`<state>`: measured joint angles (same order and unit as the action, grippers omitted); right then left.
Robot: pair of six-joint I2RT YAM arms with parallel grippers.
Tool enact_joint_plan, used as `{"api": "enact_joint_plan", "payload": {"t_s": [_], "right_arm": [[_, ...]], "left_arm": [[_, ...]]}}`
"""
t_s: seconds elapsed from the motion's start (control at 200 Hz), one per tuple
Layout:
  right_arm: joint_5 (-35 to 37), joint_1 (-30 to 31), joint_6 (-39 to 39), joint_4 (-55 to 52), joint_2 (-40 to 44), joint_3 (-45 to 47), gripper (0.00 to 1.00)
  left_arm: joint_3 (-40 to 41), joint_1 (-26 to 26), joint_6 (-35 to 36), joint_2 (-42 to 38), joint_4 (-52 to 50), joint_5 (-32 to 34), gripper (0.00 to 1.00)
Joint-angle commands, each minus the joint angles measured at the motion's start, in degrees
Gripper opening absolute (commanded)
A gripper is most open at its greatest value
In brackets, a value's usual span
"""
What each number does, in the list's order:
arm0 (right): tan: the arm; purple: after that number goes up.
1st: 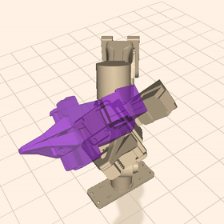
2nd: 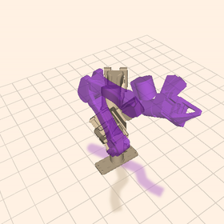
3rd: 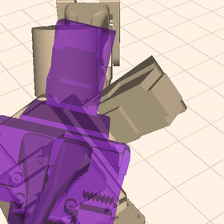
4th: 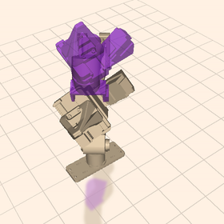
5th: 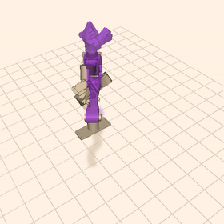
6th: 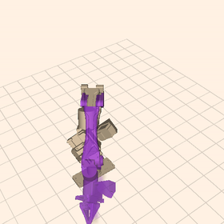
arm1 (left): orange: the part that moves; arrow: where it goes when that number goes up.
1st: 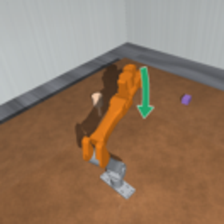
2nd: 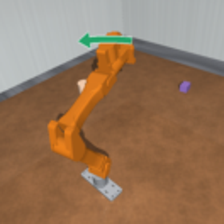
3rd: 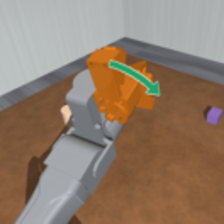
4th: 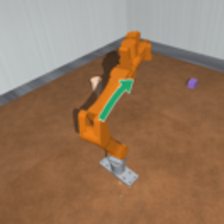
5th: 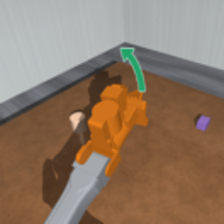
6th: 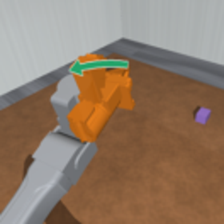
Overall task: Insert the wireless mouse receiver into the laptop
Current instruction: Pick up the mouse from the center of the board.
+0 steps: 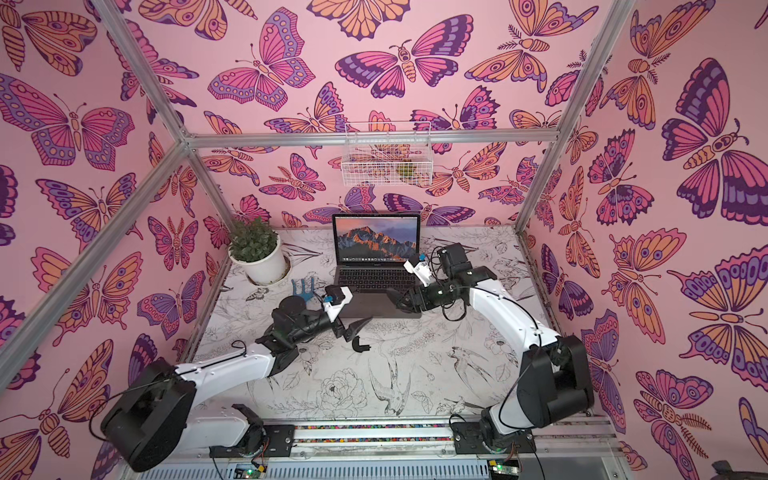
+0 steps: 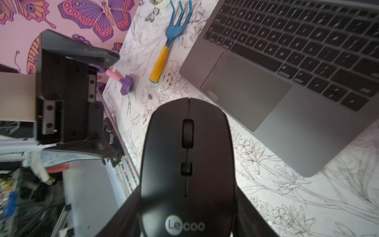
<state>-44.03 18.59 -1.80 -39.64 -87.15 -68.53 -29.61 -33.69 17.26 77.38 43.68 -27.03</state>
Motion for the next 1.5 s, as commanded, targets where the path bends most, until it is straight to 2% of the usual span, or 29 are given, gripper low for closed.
{"api": "enact_joint_plan", "payload": {"t_s": [0.0,0.095,0.21,0.411,0.476,0.646,0.676,0.811,0.906,0.981,1.072,1.187,1.497], "right_arm": [[-4.42,1.0,-10.34,-17.02,-4.6,-5.75,0.0],[-4.19,2.91,-12.88,-20.49,-6.81,-8.32,0.0],[-4.59,5.32,-14.42,-21.95,-8.65,-10.34,0.0],[-6.4,7.12,-15.79,-22.63,-10.32,-12.19,0.0],[-7.74,7.36,-16.39,-22.61,-10.31,-12.29,0.0],[-7.95,7.43,-15.95,-20.95,-10.29,-11.57,0.0],[-8.35,7.43,-15.58,-19.92,-9.95,-11.16,0.03],[-10.36,6.87,-10.67,-9.91,-5.03,-7.49,0.48],[-12.29,4.84,-6.3,-0.97,0.72,-3.95,0.72],[-13.11,3.33,-4.54,5.59,4.54,-0.84,0.8],[-13.16,3.3,-4.6,12.78,8.03,2.93,0.79],[-14.05,3.51,-5.87,17.78,10.39,5.25,0.75],[-13.27,5.97,-9.97,15.88,8.21,2.03,0.64]], "left_arm": [[-3.43,-1.83,18.08,3.19,0.49,-3.26,1.0],[-5.12,-2.08,20.98,6.29,0.16,-4.71,1.0],[-6.98,-2.79,22.41,8.17,-2.2,-7.46,0.95],[-8.67,-3.29,20.07,10.14,-4.41,-11.43,0.79],[-8.96,-3.25,19.59,10.46,-4.95,-12.12,0.7],[-9.25,-3.22,13.44,10.48,-1.24,-16.24,0.32],[-9.0,-3.23,11.81,10.42,0.4,-16.91,0.26],[-8.63,-1.76,2.78,9.9,3.54,-21.06,0.0],[-8.36,-0.17,-3.91,8.75,3.02,-23.96,0.0],[-9.25,1.16,-9.93,7.85,0.09,-26.71,0.0],[-11.85,2.7,-15.46,7.48,-6.13,-30.49,0.0],[-13.98,3.03,-17.12,7.11,-10.94,-31.95,0.0],[-17.05,3.03,-19.48,7.33,-15.95,-34.42,0.0]]}}
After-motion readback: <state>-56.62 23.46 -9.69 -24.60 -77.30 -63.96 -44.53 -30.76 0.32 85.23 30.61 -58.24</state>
